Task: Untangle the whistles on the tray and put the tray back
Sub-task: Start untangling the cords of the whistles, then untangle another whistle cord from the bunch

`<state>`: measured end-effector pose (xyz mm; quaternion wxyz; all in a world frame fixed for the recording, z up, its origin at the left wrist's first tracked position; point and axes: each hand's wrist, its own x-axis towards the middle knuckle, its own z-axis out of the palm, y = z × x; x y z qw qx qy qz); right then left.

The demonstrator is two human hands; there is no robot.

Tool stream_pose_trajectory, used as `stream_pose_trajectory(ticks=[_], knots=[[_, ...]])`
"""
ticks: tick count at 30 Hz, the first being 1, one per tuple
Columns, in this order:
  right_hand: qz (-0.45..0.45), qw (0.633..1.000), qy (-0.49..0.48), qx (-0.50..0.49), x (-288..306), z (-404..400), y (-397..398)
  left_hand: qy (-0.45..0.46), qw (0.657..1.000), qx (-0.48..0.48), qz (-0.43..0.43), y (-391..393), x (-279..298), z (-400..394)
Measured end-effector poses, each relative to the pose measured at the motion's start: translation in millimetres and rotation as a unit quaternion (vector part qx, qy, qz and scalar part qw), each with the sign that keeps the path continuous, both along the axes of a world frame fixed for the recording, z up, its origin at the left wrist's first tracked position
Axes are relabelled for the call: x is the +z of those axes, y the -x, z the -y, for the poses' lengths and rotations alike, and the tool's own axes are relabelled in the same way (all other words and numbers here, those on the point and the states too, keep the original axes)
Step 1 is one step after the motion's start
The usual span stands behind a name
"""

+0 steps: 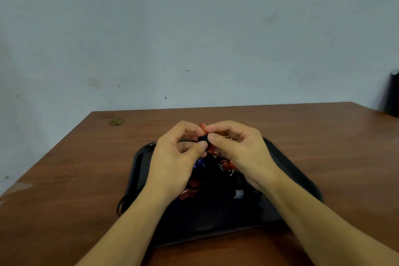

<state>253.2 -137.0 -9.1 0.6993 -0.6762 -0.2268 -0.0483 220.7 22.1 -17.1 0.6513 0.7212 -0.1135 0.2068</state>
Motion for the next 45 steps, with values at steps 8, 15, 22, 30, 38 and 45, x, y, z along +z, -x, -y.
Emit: stream_pose_trajectory(ticks=[8,15,22,30,38,45], knots=[[0.062,0.97,0.209,-0.111,9,44,-29,-0.056,0.996,0.001,-0.069,6,-3,6],[0.089,0.88,0.433,-0.175,-13,89,-54,-0.111,0.993,0.023,-0.033,3,-6,9],[0.149,0.831,0.51,-0.163,-21,93,-56,-0.135,0.99,0.043,-0.014,2,-9,9],[0.125,0.883,0.401,-0.212,-23,95,-57,-0.142,0.989,0.049,-0.012,1,-10,9],[0.134,0.877,0.402,-0.227,-14,92,-54,-0.151,0.987,0.061,-0.005,2,-7,8],[0.038,0.841,0.536,-0.056,-1,61,-42,-0.175,0.983,0.049,-0.013,1,-11,13]])
